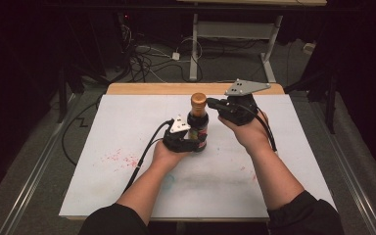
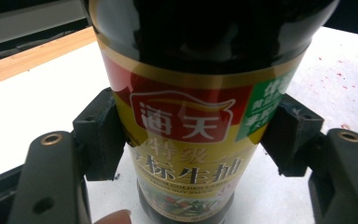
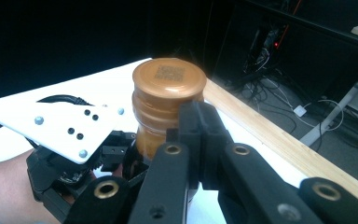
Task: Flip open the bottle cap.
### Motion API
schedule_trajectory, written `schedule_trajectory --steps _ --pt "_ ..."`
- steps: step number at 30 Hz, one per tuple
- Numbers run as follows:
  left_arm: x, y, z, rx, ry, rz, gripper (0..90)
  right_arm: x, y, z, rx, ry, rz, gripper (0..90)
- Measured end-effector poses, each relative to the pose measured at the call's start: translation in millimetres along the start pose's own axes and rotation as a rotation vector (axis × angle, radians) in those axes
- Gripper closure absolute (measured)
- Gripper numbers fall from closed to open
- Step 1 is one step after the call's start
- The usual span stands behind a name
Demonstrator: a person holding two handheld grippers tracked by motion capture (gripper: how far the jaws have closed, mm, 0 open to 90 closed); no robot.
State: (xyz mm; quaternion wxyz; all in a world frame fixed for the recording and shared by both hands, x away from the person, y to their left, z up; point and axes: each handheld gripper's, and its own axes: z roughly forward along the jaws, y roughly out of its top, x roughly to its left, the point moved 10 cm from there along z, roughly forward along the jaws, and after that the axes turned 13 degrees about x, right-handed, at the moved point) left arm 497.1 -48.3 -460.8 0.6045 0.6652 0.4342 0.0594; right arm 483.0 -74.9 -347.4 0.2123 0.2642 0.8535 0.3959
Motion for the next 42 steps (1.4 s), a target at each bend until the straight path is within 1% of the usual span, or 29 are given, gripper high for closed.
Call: schedule_trajectory --steps 9,13,23,26,28,29,42 --pt "-0.4 -1.3 0.0 0.003 0.009 0.016 29.5 0.0 0.4 0.7 0.007 -0.006 -0.002 90.0" --pt "-0.2 -1.5 -0.2 0.005 0.01 0.016 29.5 0.3 0.9 1.4 0.006 -0.005 0.0 90.0" --pt "-1.2 -1.9 0.1 0.004 0.015 0.021 29.5 1.4 0.3 -0.5 0.02 -0.015 -0.013 90.0" --pt "-0.8 -1.8 0.5 0.006 0.015 0.02 29.5 0.6 0.0 -0.6 0.021 -0.015 -0.01 90.0" --pt "-0.4 -0.7 1.0 -0.001 0.014 0.006 29.5 0.6 0.4 -0.5 0.021 -0.015 -0.011 90.0" --pt "-0.1 -0.7 1.1 -0.001 0.013 0.005 29.5 0.8 0.6 -0.5 0.02 -0.016 -0.009 90.0" --pt "0.7 -0.5 1.8 -0.002 0.016 0.006 29.5 1.6 0.9 -1.4 0.023 -0.024 -0.018 90.0"
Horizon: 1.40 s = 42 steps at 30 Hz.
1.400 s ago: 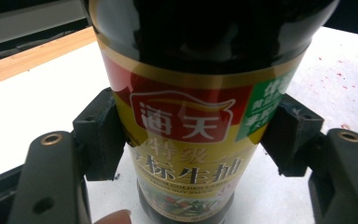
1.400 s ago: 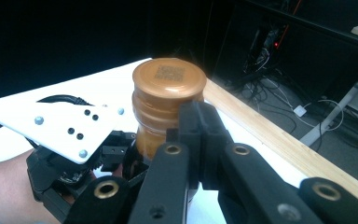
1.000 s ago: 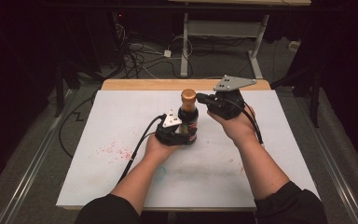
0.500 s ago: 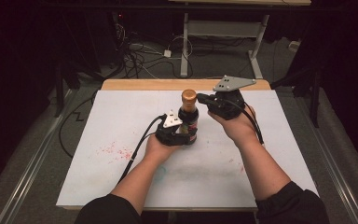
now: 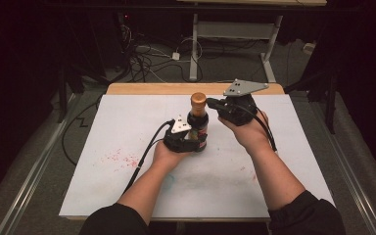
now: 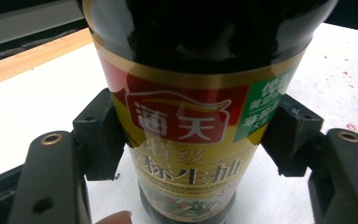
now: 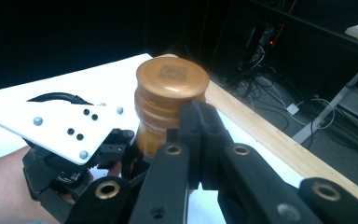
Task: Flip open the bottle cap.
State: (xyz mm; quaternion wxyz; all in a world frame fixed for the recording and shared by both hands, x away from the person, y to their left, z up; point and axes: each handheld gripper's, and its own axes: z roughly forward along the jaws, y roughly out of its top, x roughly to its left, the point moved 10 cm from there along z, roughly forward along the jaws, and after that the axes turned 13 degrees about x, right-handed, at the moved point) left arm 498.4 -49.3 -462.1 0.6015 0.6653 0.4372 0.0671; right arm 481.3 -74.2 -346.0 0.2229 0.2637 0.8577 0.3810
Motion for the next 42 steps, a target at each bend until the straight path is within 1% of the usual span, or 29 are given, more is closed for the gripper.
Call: schedule_trajectory --steps 8,11,16,24,31,37,39,40,41,42 --pt "0.4 -0.5 0.3 -0.001 0.007 0.011 29.5 0.1 0.0 -0.3 0.002 -0.01 -0.008 90.0" --pt "0.8 -1.7 0.5 0.004 0.012 0.023 29.5 0.7 0.6 0.0 0.003 -0.013 -0.007 90.0" --pt "0.8 -2.3 1.5 0.001 0.02 0.027 29.5 0.6 0.6 -0.2 0.004 -0.007 -0.005 90.0" --pt "0.6 -2.6 1.6 0.0 0.02 0.03 29.4 1.1 0.5 -0.6 0.003 -0.008 -0.007 90.0" --pt "0.4 -1.4 2.0 -0.007 0.022 0.016 29.5 1.9 1.1 -0.2 0.004 -0.006 -0.01 90.0" --pt "0.6 -1.7 1.5 -0.004 0.022 0.018 29.7 3.4 1.9 -0.3 0.011 -0.008 -0.006 90.0" --pt "2.2 -0.5 1.1 -0.007 0.019 0.003 29.7 4.2 4.3 -0.3 0.019 -0.01 -0.009 90.0" --pt "-0.3 -2.6 1.6 -0.004 0.017 0.029 29.8 5.3 9.1 -2.5 -0.008 -0.01 -0.012 90.0" --pt "-1.7 -4.5 1.7 0.006 0.018 0.052 29.7 6.1 19.1 -11.0 -0.073 0.008 0.009 90.0" --pt "-4.4 -5.3 2.6 0.004 0.017 0.067 29.6 6.4 29.4 -21.2 -0.116 0.009 0.012 90.0"
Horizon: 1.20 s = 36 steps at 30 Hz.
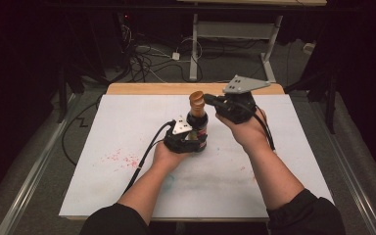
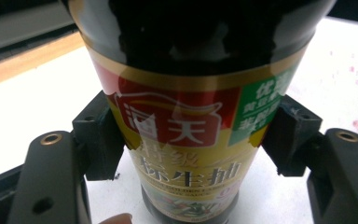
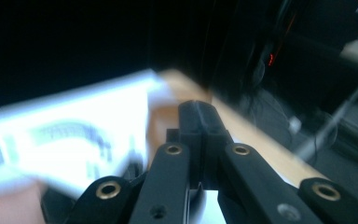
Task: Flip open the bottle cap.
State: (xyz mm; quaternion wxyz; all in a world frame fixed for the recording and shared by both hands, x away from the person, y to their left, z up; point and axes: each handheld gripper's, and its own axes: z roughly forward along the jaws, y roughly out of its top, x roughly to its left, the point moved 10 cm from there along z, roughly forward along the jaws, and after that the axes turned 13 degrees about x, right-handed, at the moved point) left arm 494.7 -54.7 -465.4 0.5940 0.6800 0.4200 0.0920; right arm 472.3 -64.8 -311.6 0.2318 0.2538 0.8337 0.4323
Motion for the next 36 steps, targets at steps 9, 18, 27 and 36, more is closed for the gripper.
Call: schedule_trajectory --steps 9,18,27,36 --pt "1.8 1.4 0.5 0.002 0.008 -0.025 28.7 -3.0 2.4 -11.6 0.038 -0.044 -0.049 90.0" --pt "3.7 2.2 0.2 0.001 0.004 -0.044 28.6 -8.1 -32.1 0.0 0.123 -0.021 -0.013 90.0" --pt "3.0 2.1 0.3 0.0 0.003 -0.041 28.5 -3.6 -40.8 10.2 0.17 -0.009 -0.018 90.0" --pt "3.3 2.1 0.2 -0.001 0.002 -0.043 28.7 -0.9 -35.2 12.3 0.17 -0.006 -0.026 90.0"
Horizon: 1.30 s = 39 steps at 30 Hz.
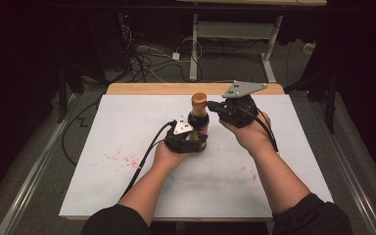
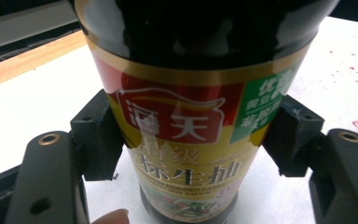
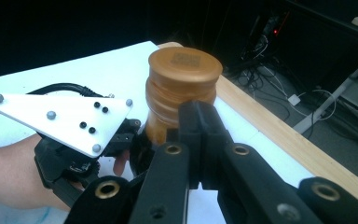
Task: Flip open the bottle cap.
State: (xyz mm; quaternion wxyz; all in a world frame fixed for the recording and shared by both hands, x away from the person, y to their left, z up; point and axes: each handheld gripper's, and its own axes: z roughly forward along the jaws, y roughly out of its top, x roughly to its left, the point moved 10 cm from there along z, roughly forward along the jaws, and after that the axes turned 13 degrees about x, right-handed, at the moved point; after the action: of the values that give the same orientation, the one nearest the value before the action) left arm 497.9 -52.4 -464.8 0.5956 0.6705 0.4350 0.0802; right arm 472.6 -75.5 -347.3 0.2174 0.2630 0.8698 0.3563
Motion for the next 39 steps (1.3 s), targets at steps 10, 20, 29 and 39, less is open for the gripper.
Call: schedule_trajectory --steps 10,20,29,39 --pt "0.8 0.1 0.5 -0.006 0.007 0.0 28.7 1.9 3.1 -0.1 -0.007 0.0 -0.004 90.0" --pt "0.9 -0.1 0.6 -0.006 0.003 0.002 28.8 2.0 6.6 -1.0 -0.017 0.004 0.009 90.0" --pt "0.8 0.4 0.6 -0.009 0.009 -0.006 28.8 3.6 8.6 -1.1 -0.028 0.013 0.014 90.0" --pt "1.1 0.3 0.3 -0.01 0.007 -0.006 28.8 5.8 12.5 -1.9 -0.042 0.002 0.023 90.0"
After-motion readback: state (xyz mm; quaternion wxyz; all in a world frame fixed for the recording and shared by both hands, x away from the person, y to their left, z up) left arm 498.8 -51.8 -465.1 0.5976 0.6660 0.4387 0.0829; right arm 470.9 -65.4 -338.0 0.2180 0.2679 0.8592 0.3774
